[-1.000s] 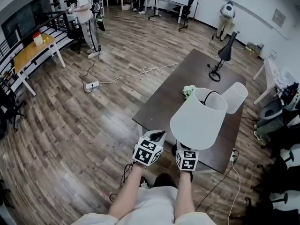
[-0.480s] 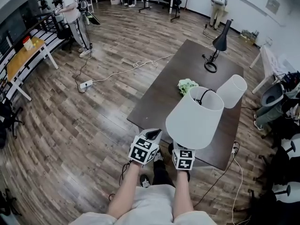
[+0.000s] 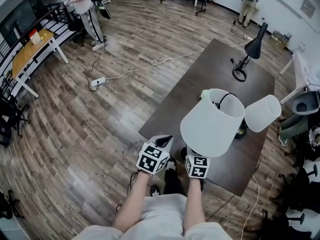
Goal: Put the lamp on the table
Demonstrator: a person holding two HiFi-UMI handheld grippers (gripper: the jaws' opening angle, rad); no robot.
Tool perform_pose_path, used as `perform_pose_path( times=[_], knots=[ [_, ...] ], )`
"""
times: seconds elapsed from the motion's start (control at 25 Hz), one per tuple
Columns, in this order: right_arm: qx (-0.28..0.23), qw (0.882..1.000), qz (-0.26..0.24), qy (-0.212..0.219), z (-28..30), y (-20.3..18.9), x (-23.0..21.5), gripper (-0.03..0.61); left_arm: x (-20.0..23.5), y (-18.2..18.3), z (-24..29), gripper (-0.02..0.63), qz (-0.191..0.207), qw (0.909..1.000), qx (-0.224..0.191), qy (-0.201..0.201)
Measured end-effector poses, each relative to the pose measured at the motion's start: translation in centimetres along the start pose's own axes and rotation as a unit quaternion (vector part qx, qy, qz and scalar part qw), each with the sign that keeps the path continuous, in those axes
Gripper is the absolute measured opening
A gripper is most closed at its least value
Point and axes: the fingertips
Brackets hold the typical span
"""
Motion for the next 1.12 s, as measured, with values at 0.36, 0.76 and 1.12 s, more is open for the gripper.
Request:
perform_pose_path(
  times=[0.36, 0.76, 1.12],
  knots=[
    [-0.014, 0.999, 0.006, 0.051, 10.0, -0.9, -2.1, 0.175, 2.7, -2.3, 6.2, 0.001, -0.042, 0.9990, 0.015, 0.000],
    [-0.047, 0.993, -0.057, 0.087, 17.5, -1.5, -2.0, 0.173, 3.2, -7.7, 9.5, 0.001, -0.072, 0.9960, 0.054, 0.002],
    [-0.055, 0.989, -0.106, 0.085, 19.0, -3.0, -0.5, 0.173, 2.3, -8.5, 9.4, 0.001, -0.095, 0.9945, 0.045, 0.008]
  ],
)
Point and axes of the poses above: the fingertips, and each gripper's own axes: z forward along the fingers, x to its left, y out of its top, and after that the axes turned 12 degrees about -x, right-handed
